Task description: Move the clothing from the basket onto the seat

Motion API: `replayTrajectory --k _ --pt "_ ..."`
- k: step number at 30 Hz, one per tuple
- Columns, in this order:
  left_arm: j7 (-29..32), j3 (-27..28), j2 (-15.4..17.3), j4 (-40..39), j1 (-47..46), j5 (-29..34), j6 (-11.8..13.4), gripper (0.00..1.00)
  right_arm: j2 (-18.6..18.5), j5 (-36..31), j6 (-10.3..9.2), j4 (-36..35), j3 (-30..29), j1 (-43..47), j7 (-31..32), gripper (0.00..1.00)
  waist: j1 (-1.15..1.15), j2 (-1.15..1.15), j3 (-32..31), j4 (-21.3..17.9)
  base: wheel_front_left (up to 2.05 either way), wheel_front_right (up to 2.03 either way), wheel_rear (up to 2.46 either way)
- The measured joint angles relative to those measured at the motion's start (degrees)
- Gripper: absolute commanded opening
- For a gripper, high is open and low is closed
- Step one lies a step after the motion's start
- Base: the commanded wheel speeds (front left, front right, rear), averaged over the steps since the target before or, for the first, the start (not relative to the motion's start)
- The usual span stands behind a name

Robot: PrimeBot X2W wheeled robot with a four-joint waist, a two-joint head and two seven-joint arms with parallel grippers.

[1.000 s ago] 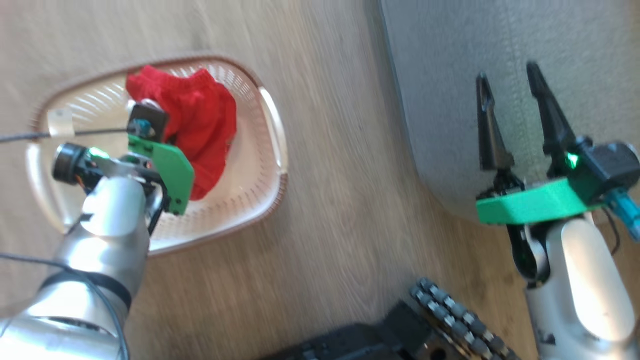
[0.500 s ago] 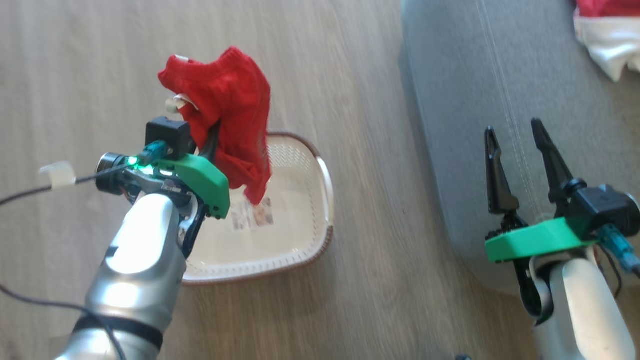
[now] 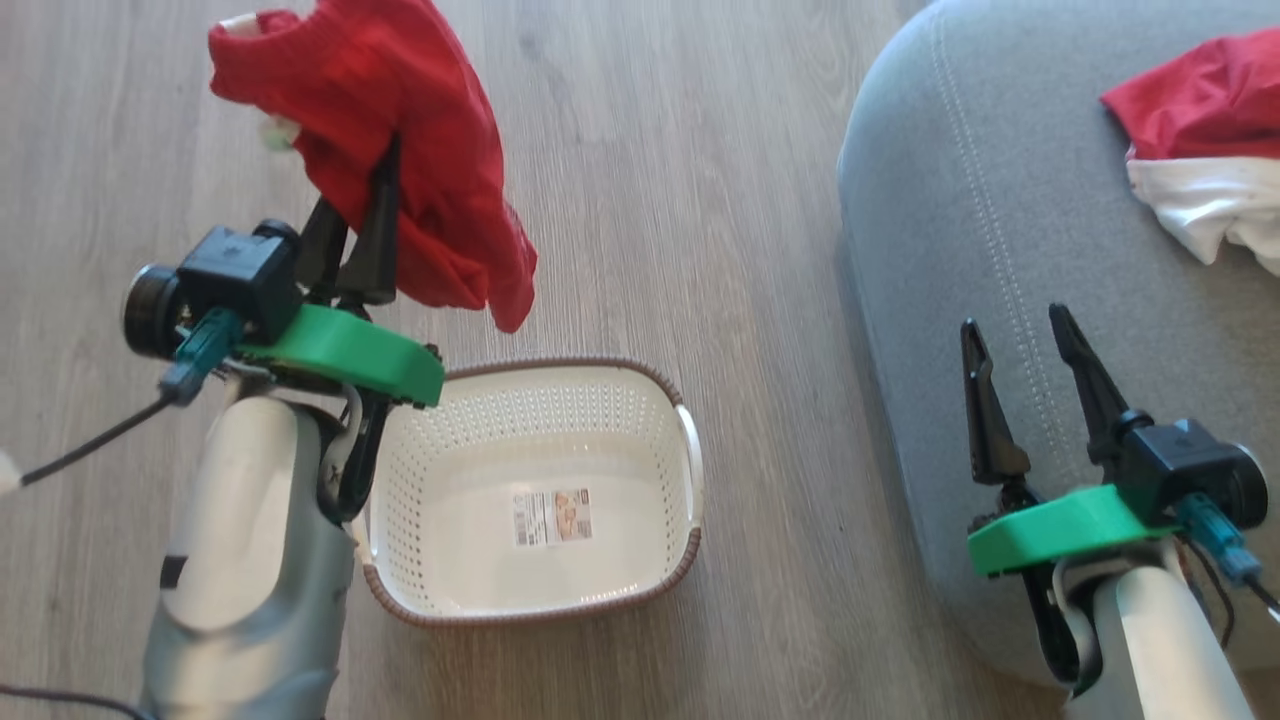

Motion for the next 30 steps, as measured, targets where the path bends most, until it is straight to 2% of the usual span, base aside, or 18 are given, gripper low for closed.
replayTrajectory --k 4,11,24,30 --pt "0.0 0.5 -0.6 -6.1 1.6 0.3 -1.0 0.0 0.0 0.2 0.0 0.3 0.0 1.1 0.0 1.0 0.0 0.0 -1.7 0.1 0.0 0.0 0.0" --pt "-0.4 -0.6 -0.6 -13.8 3.7 0.3 -1.0 0.0 0.0 0.2 0.0 0.3 -0.1 2.5 0.0 1.0 0.0 0.0 -3.9 0.2 0.0 0.0 0.0" --pt "-0.4 -12.8 -0.5 -18.5 9.2 -0.6 -3.5 0.0 0.0 0.7 0.0 0.2 -0.5 3.1 0.0 1.0 0.0 0.0 -4.0 0.5 0.0 0.0 0.0" --pt "-0.4 -15.4 -0.5 -21.3 12.1 -2.1 -4.0 0.0 0.0 0.7 0.0 0.2 -0.9 3.1 0.0 1.0 0.0 0.0 -4.4 0.0 0.0 0.0 0.0"
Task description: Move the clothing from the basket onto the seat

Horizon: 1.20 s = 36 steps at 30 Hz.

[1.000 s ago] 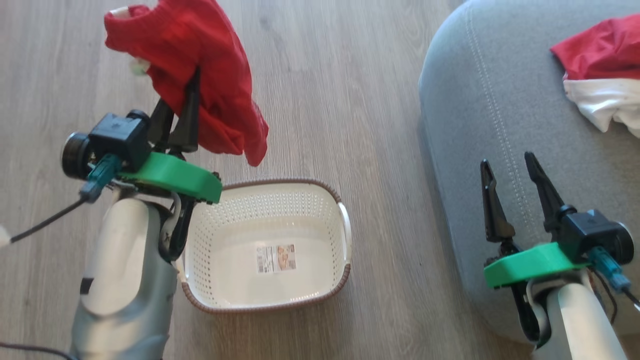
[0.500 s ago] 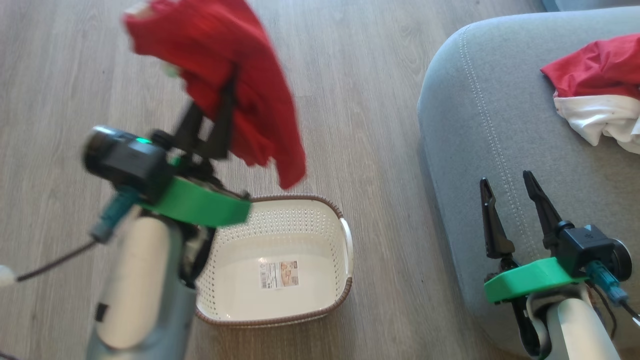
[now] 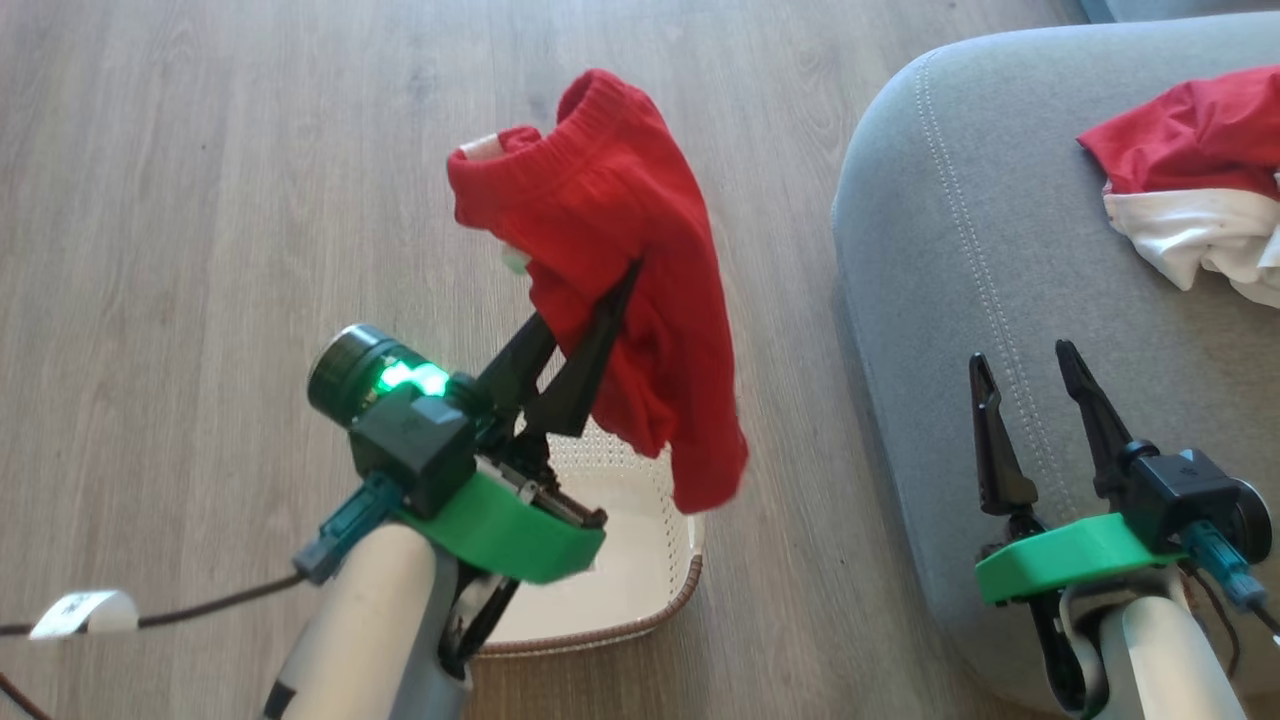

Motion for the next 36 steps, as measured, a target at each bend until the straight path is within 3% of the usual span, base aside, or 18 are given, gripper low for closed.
replayTrajectory --k 24,29,36 --pt "0.0 -2.2 0.1 -2.4 1.3 -1.2 0.0 0.0 0.0 -1.4 0.0 -1.1 0.7 0.1 0.0 1.0 0.0 0.0 -0.1 -0.1 0.0 0.0 0.0" --pt "0.0 -2.0 0.1 -2.3 1.3 -1.1 0.0 0.0 -1.3 -1.5 0.0 -3.5 4.6 0.1 0.0 1.0 0.0 0.0 -0.1 -0.3 0.0 0.0 0.0" --pt "0.0 -1.9 0.1 -2.1 1.3 -1.1 0.0 0.0 -9.2 -3.5 0.0 -8.8 17.1 0.2 0.0 1.0 0.0 0.0 0.0 -0.4 0.0 0.0 0.0"
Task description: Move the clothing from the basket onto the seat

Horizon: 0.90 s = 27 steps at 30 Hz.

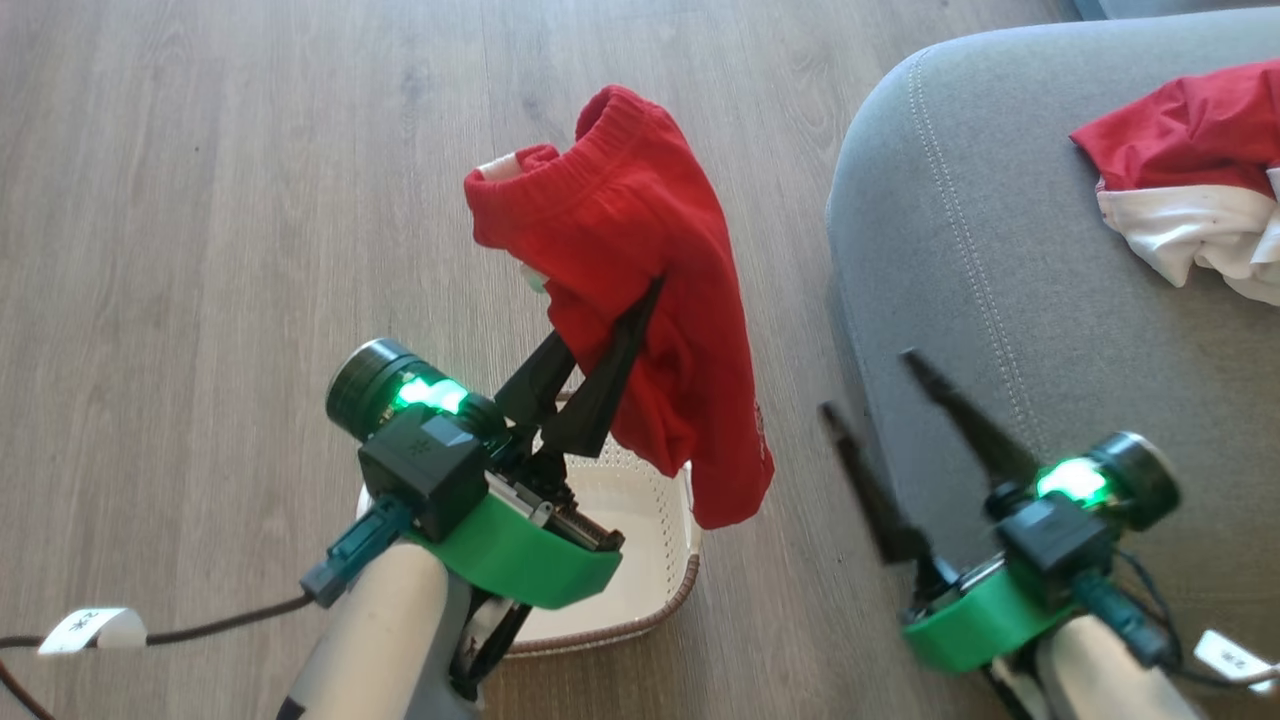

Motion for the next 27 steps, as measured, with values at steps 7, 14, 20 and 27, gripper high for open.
replayTrajectory --k 7,14,20,27 --pt "0.0 -0.1 0.0 0.4 0.0 0.1 0.0 0.0 -5.5 -0.2 0.0 -3.4 8.9 0.0 0.0 1.0 0.0 0.0 0.3 -0.2 0.0 0.0 0.0" --pt "0.0 -1.9 0.0 1.2 0.0 1.1 0.0 0.0 -5.6 -0.4 0.0 -2.9 11.2 -0.5 0.0 1.0 0.0 0.0 0.3 0.0 0.0 0.0 0.0" --pt "0.0 -4.0 0.0 1.6 -0.1 1.5 0.0 0.0 -4.4 -2.1 0.0 1.2 12.3 -4.4 0.0 1.0 0.0 0.0 0.7 0.7 0.0 0.0 0.0" --pt "0.0 -6.3 0.1 3.6 -0.1 1.5 0.0 0.0 -1.9 -3.7 0.0 4.8 11.6 -7.7 0.0 1.0 0.0 0.0 1.3 2.0 0.0 0.0 0.0"
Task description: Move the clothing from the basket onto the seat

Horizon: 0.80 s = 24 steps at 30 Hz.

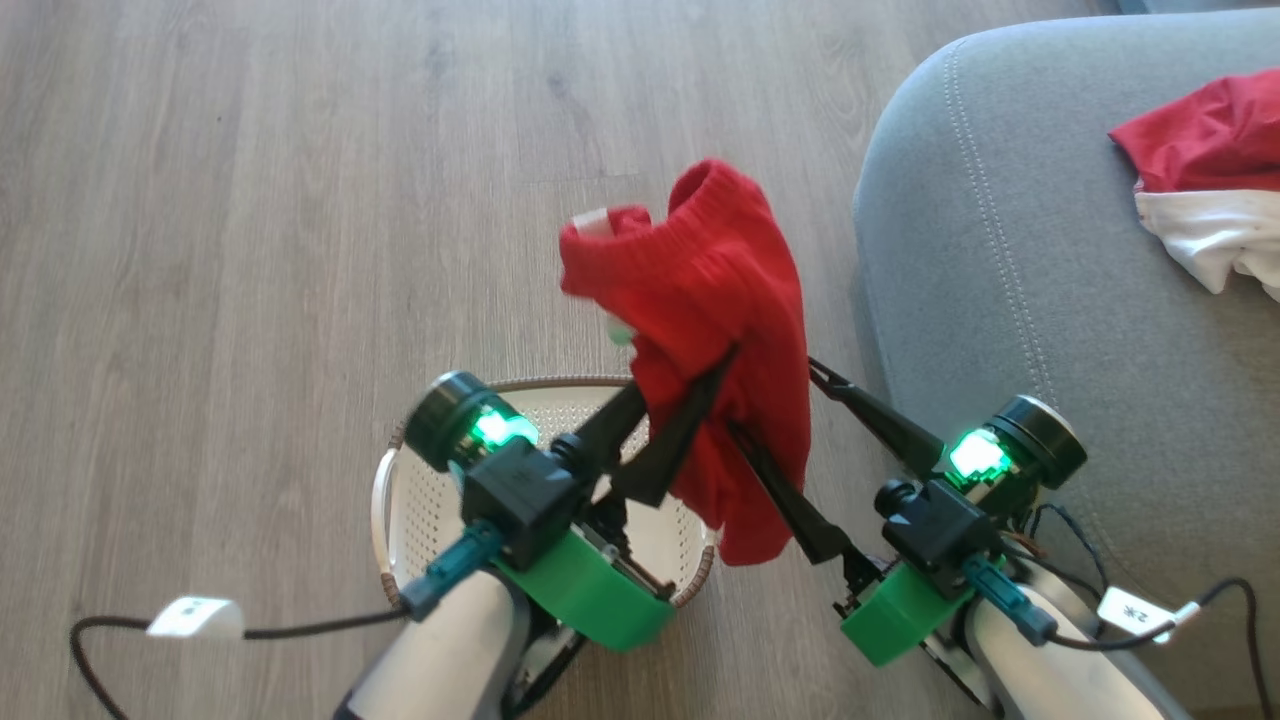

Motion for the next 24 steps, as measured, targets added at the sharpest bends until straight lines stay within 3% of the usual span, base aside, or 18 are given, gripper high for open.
replayTrajectory --k 19,20,21,22,23,24 --pt "0.0 -8.5 1.5 3.1 -1.4 -1.1 0.0 0.0 1.3 -1.3 0.0 6.6 6.3 -6.9 0.0 1.0 0.0 0.0 0.0 1.5 0.0 0.0 0.0" --pt "0.0 -8.5 1.5 3.2 -1.4 -1.1 0.0 0.0 1.3 -0.8 0.0 6.8 6.8 -7.1 0.0 0.88 0.0 0.0 -0.1 1.6 0.0 0.0 0.0" --pt "0.0 -8.6 1.6 3.2 -1.4 -1.2 0.0 0.0 1.3 -0.5 0.0 7.2 7.2 -7.2 0.0 0.42 0.0 0.0 -0.1 1.6 0.0 0.0 0.0" --pt "0.0 -8.7 1.7 3.3 -1.4 -1.4 0.0 0.0 1.3 -0.3 0.0 7.3 7.5 -7.2 0.0 0.1 0.0 0.0 -0.1 1.6 0.0 0.0 0.0" --pt "0.0 -8.7 1.7 3.3 -1.4 -1.5 0.0 0.0 1.4 0.1 0.0 7.3 7.5 -7.2 0.0 0.0 0.0 0.0 -0.1 1.6 0.0 0.0 0.0" --pt "0.0 -8.7 1.7 3.3 -1.4 -1.5 0.0 0.0 1.4 0.5 0.0 7.2 7.4 -7.2 0.0 0.0 0.0 0.0 -0.1 1.6 0.0 0.0 0.0"
